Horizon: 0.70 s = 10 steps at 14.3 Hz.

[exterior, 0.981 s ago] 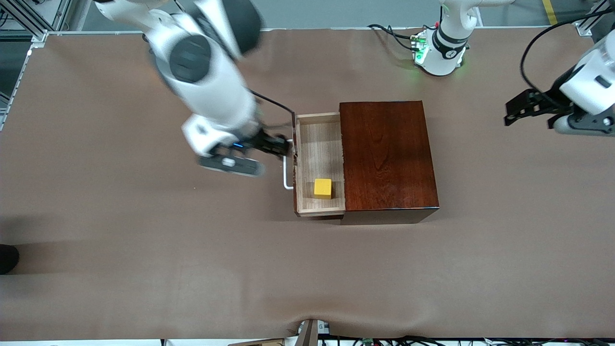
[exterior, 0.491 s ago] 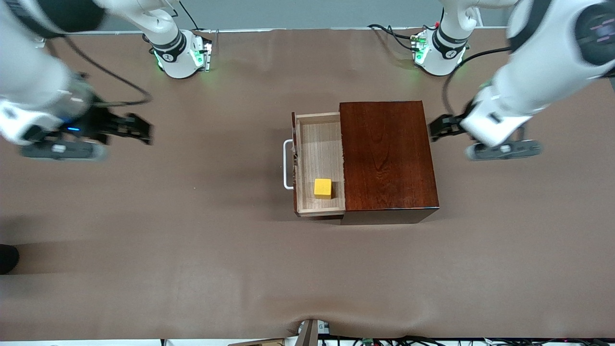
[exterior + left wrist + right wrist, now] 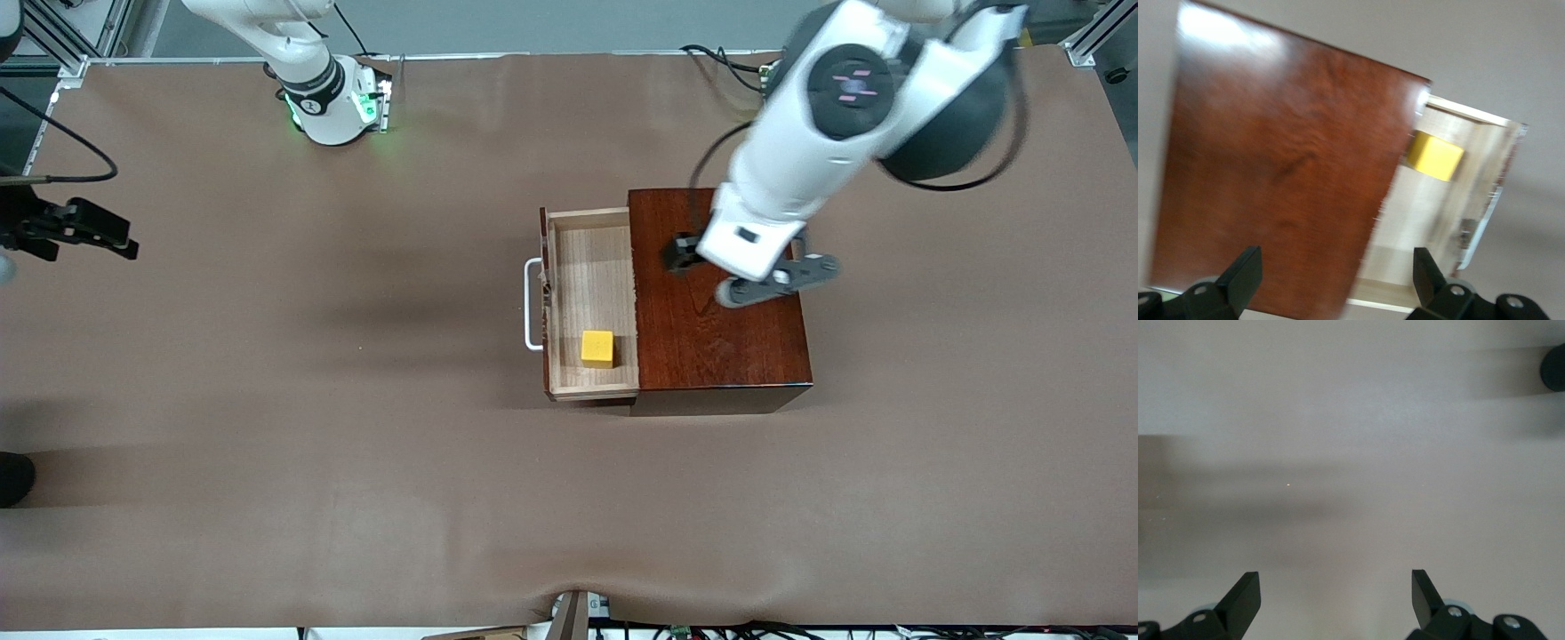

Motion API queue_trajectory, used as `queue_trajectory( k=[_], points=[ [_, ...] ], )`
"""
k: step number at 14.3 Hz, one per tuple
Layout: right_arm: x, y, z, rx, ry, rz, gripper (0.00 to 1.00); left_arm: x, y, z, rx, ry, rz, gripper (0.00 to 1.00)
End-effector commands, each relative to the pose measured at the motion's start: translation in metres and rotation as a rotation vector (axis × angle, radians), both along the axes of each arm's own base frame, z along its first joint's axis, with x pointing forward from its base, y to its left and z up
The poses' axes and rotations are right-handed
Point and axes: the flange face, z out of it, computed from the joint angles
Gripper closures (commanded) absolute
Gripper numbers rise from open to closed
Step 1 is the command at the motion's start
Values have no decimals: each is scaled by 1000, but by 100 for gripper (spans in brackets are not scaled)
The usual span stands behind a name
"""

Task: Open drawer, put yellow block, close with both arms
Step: 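Lower the left gripper to the drawer front beside the handle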

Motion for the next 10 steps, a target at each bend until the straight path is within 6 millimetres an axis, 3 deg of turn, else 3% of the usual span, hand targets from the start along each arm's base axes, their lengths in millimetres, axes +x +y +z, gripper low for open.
queue_trajectory(
  k=[1, 3, 6, 10],
  points=[
    [-13, 0, -3, -18, -6, -3, 0, -7, -53, -21, -23, 13, 163, 0],
    [-13, -3, -1, -17, -10, -9, 0, -25, -97, -43, -48, 9, 249, 0],
    [-12, -7, 1, -8, -15, -17, 0, -45, -146, -67, -93, 10, 410, 0],
    [-11, -2, 0, -3, -12, -11, 0, -73, -184, -108, -49, 57, 574, 0]
  ],
)
